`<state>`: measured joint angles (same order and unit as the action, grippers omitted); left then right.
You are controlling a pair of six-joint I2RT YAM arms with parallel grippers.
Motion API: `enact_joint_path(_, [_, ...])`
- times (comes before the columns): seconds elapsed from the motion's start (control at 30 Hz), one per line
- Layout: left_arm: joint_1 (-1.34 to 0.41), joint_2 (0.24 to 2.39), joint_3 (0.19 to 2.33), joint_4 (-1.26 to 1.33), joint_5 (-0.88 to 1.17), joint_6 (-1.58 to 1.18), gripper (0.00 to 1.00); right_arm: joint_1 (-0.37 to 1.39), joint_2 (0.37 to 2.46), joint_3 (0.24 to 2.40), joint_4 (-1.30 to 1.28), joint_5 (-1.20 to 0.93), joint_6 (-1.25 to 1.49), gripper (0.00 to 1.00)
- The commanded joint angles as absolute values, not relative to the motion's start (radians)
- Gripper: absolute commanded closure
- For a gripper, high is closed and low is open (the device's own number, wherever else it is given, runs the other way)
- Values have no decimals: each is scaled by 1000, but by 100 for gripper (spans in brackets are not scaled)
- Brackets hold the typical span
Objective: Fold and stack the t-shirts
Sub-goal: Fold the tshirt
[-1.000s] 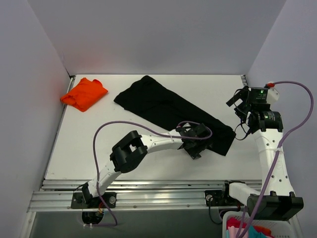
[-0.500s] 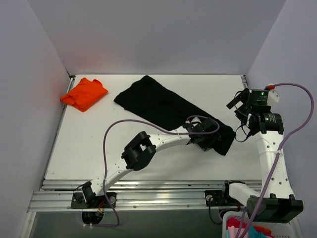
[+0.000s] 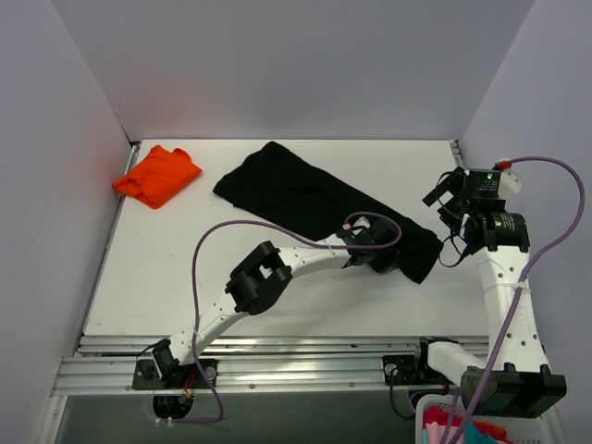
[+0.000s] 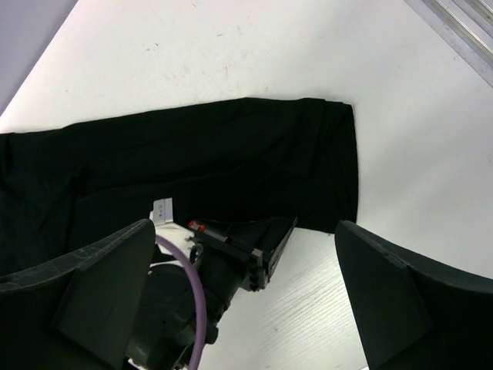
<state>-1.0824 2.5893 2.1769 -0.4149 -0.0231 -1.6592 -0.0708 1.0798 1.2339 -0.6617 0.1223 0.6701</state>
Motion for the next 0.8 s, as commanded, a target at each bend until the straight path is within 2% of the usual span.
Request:
enact_joint_path(0.0, [-1045, 2507, 1981, -492, -80, -1615, 98, -64, 1084, 1244, -661, 123, 660, 2])
enact_joint_path(0.07, [-1040, 2355, 1838, -465, -101, -1597, 98, -58, 1091, 1241, -655, 91, 670, 2])
enact_joint_path(0.1, [-1035, 2245, 1671, -415, -110, -1597, 98, -55, 1091, 1233, -652, 46, 673, 2])
enact_joint_path(0.17, [-1029, 2142, 1506, -371, -109, -1615, 98, -43, 1082, 1194, -649, 11, 690, 3])
enact_joint_path(0.2, [-1026, 2049, 1356, -345, -104, -1627, 98, -32, 1075, 1172, -644, -59, 704, 3])
enact_joint_path(0.33, [-1015, 1832, 1076, -347, -120, -1643, 98, -15, 1058, 1060, -649, -211, 697, 4])
enact_joint_path(0.43, [-1020, 1685, 941, -419, -133, -1644, 98, 29, 1074, 974, -653, -334, 655, 3])
enact_joint_path(0.63, [-1058, 1347, 796, -656, -213, -1721, 98, 155, 1114, 890, -707, -446, 572, 3])
enact_joint_path(0.77, [-1052, 1122, 652, -852, -255, -1831, 98, 267, 1135, 854, -626, -517, 636, 3])
